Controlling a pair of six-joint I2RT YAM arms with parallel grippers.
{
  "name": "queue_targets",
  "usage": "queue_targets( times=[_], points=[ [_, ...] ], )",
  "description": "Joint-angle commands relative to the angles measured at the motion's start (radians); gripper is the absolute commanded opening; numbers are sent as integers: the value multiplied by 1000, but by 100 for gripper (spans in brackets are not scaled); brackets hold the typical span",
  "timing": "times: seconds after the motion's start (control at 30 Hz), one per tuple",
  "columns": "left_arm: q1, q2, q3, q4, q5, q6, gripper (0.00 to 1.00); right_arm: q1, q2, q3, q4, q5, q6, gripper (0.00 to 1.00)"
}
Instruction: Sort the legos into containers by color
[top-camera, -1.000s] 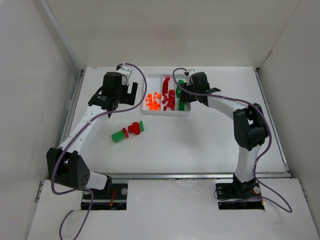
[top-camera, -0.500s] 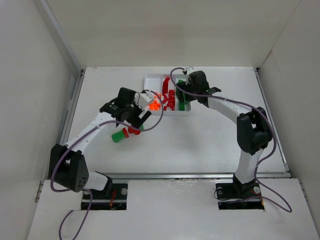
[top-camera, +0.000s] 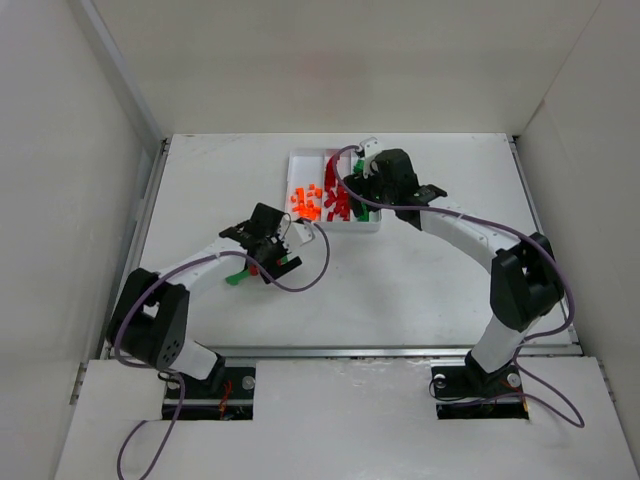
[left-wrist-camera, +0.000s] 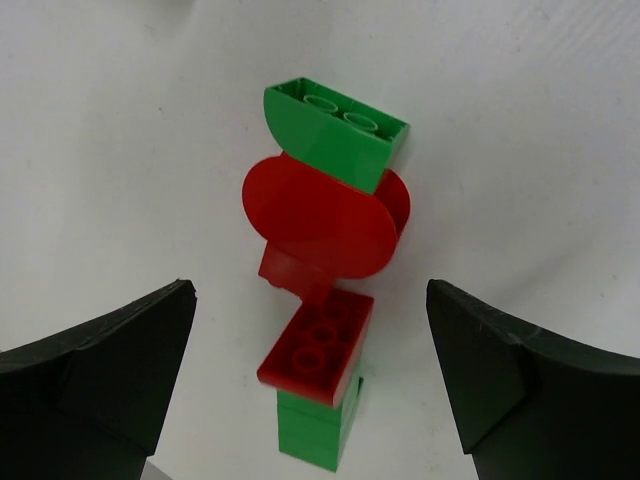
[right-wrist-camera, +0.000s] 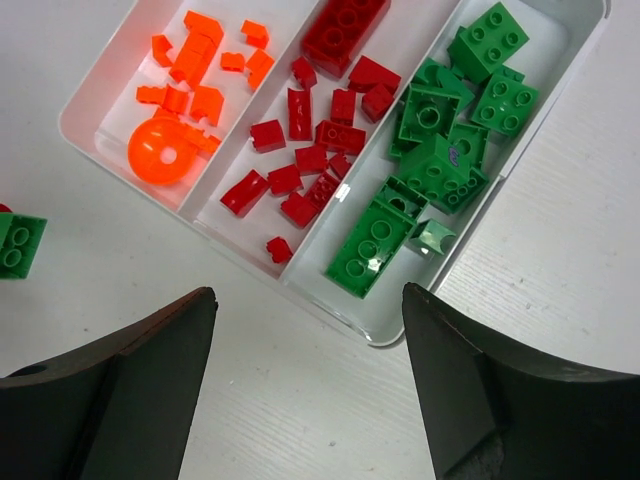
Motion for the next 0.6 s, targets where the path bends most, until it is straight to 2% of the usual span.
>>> queue_targets(
  times=[0.0, 0.1, 0.17, 0.2, 0.33, 0.37, 0.47, 0.5, 0.57],
  points=[
    [-8, 63, -2, 88, -41, 27, 100, -3, -5, 1, 36, -29, -2, 80],
    [-8, 85, -2, 120, -32, 27, 99, -3, -5, 1, 36, -38, -2, 80],
    [-8, 108, -11, 131, -20, 38, 92, -3, -5, 1, 36, -39, -2, 80],
    [-8, 108, -11, 131, -3, 38, 92, -3, -5, 1, 36, -39, -2, 80],
    [3, 119, -2, 104, 61, 38, 66, -3, -5, -8, 36, -48, -2, 80],
    [3, 119, -2, 88, 61, 38, 56, -3, -5, -8, 36, -48, -2, 80],
    [13, 108, 7, 79, 84, 38, 44, -3, -5, -8, 36, -48, -2, 80],
    [13, 99, 16, 68, 95, 38, 33, -3, -5, -8, 36, -48, -2, 80],
    [23, 99, 17, 59, 104, 38, 20, -3, -14, -8, 36, -57, -2, 80]
  ],
)
